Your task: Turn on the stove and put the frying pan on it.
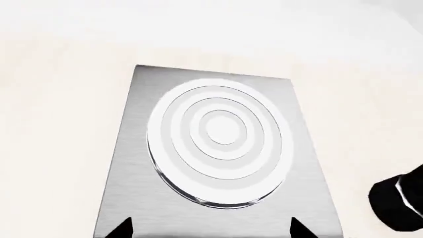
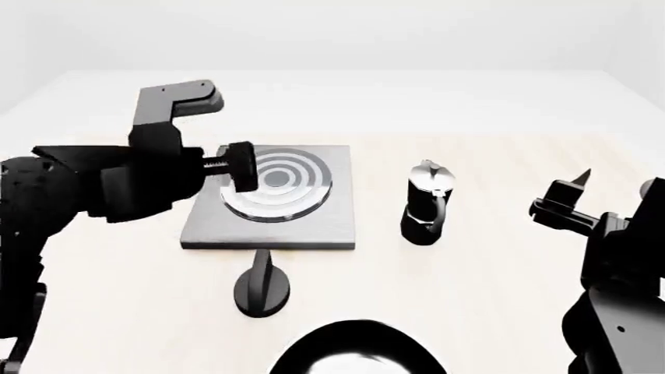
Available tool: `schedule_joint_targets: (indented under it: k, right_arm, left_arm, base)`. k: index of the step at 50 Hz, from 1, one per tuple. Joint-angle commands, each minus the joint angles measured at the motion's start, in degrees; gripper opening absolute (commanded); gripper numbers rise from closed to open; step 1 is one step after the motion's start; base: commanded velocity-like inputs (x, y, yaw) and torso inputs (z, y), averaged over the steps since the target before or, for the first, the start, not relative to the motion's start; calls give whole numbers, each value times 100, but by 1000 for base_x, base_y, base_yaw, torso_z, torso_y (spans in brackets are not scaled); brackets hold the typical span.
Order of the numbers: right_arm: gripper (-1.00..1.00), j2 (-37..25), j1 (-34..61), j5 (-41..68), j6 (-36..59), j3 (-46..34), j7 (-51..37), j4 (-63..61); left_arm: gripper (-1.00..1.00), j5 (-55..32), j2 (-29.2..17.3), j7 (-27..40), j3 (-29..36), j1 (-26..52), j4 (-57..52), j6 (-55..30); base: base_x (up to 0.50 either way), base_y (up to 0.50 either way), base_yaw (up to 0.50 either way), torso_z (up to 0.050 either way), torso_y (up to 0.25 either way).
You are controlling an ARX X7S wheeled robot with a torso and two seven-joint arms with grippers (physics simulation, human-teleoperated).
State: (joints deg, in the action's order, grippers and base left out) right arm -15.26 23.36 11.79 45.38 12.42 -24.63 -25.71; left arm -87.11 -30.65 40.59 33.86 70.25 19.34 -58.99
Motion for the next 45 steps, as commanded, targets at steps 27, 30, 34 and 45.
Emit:
schedule_joint_targets:
  k: [27, 30, 34, 45]
  right_arm:
    - [100, 52, 58, 422, 93, 85, 205, 156]
    - [100, 40, 53, 448, 118, 99, 210, 138]
    - [100, 40, 58, 465, 126, 108, 202, 149]
    - [100, 39, 61, 491, 117, 127, 171, 188]
  left_arm:
    - [100, -1173, -2754, -2801, 591, 1679, -5735, -2283]
    - [100, -2117, -2800, -2309, 815, 1948, -5891, -2202]
    - [100, -2925, -2846, -1857, 1120, 2338, -6012, -2129]
    - [100, -3893, -2984, -1132, 1856, 2394, -6562, -1876]
  base:
    - [0, 0, 0, 0, 0]
    - [0, 0, 0, 0, 0]
    - [0, 0, 0, 0, 0]
    - [0, 0, 0, 0, 0]
